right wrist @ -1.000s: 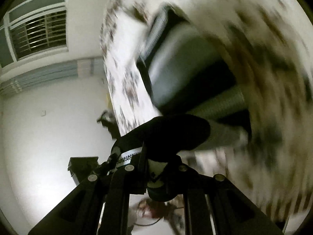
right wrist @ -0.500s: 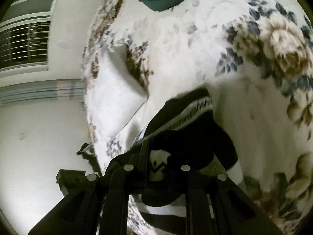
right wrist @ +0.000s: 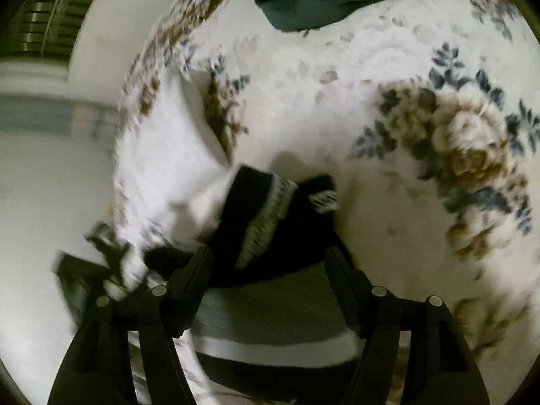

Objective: Fold small clothes

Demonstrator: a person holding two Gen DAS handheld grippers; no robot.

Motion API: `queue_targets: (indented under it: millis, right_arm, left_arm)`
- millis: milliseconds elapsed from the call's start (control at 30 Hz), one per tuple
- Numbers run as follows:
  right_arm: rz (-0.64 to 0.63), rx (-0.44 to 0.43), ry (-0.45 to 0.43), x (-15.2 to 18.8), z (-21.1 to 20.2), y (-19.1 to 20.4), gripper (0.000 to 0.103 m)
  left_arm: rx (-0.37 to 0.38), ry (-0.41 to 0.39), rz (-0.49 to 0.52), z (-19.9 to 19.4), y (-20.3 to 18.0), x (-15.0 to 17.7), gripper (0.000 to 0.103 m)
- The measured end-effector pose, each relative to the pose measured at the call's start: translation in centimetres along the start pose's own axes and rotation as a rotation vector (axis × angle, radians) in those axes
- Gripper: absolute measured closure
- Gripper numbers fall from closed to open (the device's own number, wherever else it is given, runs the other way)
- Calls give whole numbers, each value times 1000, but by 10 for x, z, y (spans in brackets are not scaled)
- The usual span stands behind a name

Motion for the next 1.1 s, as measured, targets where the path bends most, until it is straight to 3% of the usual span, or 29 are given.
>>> queue_targets:
  millis: [167, 333, 367, 400, 433, 533, 600, 700, 767, 800, 833, 1000, 1067, 1100]
  right_arm:
    - [-91, 7, 38, -16, 23, -4, 32]
    - [-279, 30, 72, -40, 67, 27, 35]
    - [-316, 40, 70, -43, 74, 33, 43]
    - [-342, 65, 60, -47, 79, 38, 73]
    - [-332, 112, 40, -54, 83, 37, 86]
    - [-197, 181, -39, -75, 75, 15, 87]
    - [-146, 183, -52, -82, 66, 3, 87]
    - [-125, 66, 9, -81, 60, -4, 86]
    - [-166, -7, 53, -74, 59, 5, 66]
    - [-195, -47, 71, -71, 60, 10, 48]
    - [-230, -64, 83, -69, 62, 16, 40]
    - [-322, 36, 173, -63, 100, 31, 40]
    - [-303, 33, 147, -65, 102, 29, 69]
    - [-293, 26, 126, -65, 98, 28, 95]
  left_arm:
    - [-139, -24, 64, -11, 7, 8, 31]
    - [-201, -6, 51, 11, 23, 16, 31]
    - [-212, -13, 38, 14, 26, 16, 31]
    - [-215, -19, 28, 17, 28, 16, 31]
    - [-217, -28, 17, 19, 29, 15, 31]
    - [-229, -53, -14, 20, 34, 11, 31]
    - [-240, -69, -24, 17, 34, 10, 31]
    - [-259, -76, -15, 12, 31, 13, 31]
    - [-268, -78, 4, 10, 28, 17, 31]
    - [-282, -95, 15, 4, 26, 21, 31]
    - [-292, -115, 13, -1, 27, 24, 31]
    - [-278, -224, -107, -30, 42, 37, 31]
    - [-270, -245, -134, -36, 45, 40, 31]
    - [-266, -248, -139, -38, 45, 42, 31]
Point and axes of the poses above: each gripper's, at about its wrist camera, not at the fingertips, and z roughly the way its jaws point, y to its left, x to its underside, the point moved 2 cm from there along z, roughly the way its jaws point, and after that the axes turned 4 degrees about x, right-handed, at the moved point
